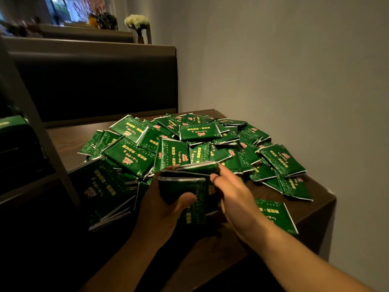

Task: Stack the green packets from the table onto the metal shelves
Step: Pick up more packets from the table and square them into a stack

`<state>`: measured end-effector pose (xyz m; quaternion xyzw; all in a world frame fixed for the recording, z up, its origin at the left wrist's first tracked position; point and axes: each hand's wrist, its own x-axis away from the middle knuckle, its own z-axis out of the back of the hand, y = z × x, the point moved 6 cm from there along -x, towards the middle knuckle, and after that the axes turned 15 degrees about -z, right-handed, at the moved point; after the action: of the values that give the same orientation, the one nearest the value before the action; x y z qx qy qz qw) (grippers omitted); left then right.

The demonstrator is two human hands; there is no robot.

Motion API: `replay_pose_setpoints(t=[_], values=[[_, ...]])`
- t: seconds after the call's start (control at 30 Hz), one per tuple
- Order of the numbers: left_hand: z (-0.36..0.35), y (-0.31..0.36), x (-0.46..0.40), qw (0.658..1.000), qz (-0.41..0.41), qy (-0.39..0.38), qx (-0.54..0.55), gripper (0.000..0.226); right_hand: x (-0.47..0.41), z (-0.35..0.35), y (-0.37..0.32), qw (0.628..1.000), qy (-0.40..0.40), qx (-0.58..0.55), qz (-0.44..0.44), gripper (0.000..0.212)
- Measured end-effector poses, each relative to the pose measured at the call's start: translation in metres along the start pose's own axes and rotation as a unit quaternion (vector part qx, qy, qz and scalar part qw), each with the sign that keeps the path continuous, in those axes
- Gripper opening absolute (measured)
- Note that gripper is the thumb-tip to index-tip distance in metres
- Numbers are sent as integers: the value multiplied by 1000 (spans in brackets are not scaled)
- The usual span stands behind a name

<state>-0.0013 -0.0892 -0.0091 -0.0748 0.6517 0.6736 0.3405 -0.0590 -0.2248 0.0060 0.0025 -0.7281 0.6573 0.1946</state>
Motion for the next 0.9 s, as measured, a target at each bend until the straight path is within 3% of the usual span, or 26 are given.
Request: replay_pose_setpoints(t=[0.07,0.13,0.2,0.3,0.4,0.53,0.7,0.8,0.9], values=[[2,-3,-1,1000,-1,11,-24,52,-1,-2,5,1000,-7,-13,5,31],[5,-5,-2,999,-7,26,-36,32,2,-9,6,998,-65,-1,23,34],[6,-3,-3,999,-16,33,-39,33,9,-17,8,994,-111,11,15,30],[2,5,-2,999,-40,21,-16,43,13,-21,9,986,-58,147,61,29],[-2,12,1,998,-53,12,19,64,15,-15,-1,981,18,162,106,27],[-10,5,5,998,-18,-21,53,53,19,-6,-6,982,52,133,125,30],[-29,-2,18,994,19,-91,64,54,9,-4,21,994,36,94,32,32],[-27,-8,18,995,49,-74,52,44,8,-3,26,998,1,59,-1,35],[-20,-8,15,995,55,-81,12,34,8,7,12,990,17,129,46,39]])
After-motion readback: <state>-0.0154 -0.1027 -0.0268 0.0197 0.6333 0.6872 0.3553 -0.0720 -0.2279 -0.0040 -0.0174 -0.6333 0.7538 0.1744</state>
